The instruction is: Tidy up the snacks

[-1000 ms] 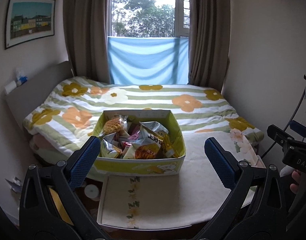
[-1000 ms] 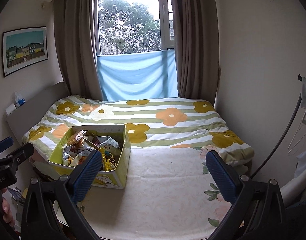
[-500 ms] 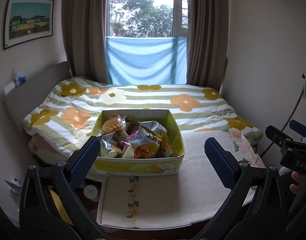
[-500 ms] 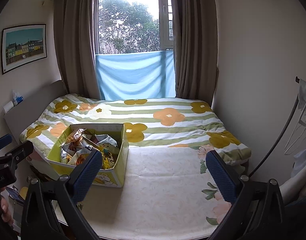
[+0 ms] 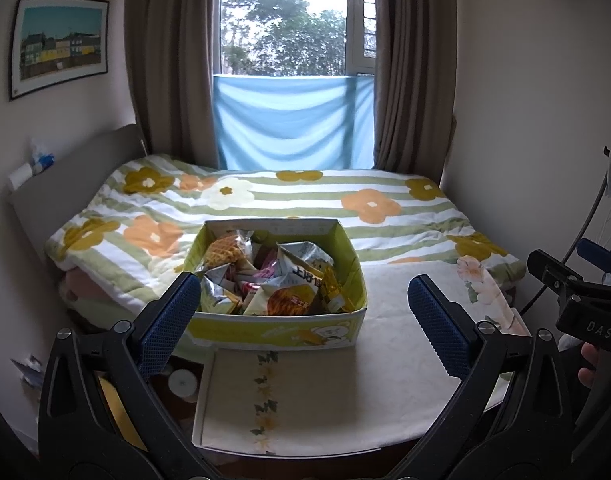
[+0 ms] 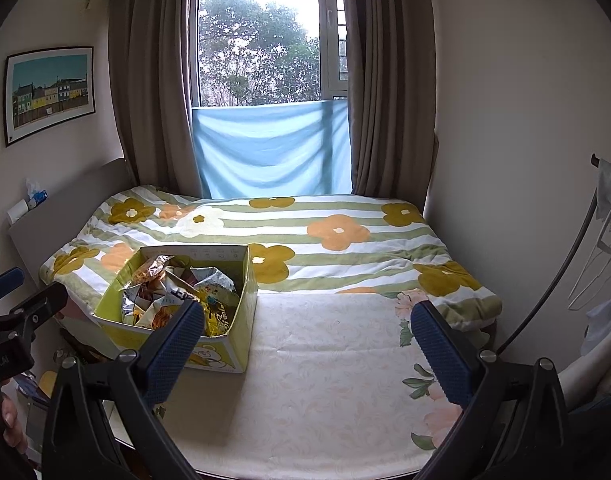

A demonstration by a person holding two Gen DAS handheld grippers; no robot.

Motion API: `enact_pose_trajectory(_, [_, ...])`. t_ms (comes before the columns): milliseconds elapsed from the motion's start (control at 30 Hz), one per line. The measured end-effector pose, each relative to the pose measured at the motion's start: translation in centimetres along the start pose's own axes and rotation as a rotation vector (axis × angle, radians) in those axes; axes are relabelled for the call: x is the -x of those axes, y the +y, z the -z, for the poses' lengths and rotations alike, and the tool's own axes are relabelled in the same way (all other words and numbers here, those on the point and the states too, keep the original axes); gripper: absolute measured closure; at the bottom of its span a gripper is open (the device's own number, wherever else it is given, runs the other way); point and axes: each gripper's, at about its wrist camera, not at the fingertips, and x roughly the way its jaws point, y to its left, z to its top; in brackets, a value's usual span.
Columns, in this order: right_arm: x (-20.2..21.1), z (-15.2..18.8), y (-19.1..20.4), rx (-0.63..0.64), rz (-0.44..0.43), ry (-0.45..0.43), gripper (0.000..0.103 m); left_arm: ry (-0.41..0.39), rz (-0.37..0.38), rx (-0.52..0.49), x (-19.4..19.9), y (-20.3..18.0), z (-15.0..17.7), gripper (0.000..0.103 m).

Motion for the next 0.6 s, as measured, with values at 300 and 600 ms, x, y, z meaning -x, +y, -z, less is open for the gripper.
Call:
enact_pose_trajectory(300, [-0.1, 0.0, -0.2, 0.001, -0.002, 0.000, 0.000, -0.013, -0.015, -0.014, 0.5, -0.7, 0.1, 0.000])
enact_pose_trajectory(600, [-0.1, -0.3, -0.6, -0.002, -0.008, -0.009, 0.000, -0.016, -0.058, -0.021, 0.6, -1.7, 0.0, 0.000])
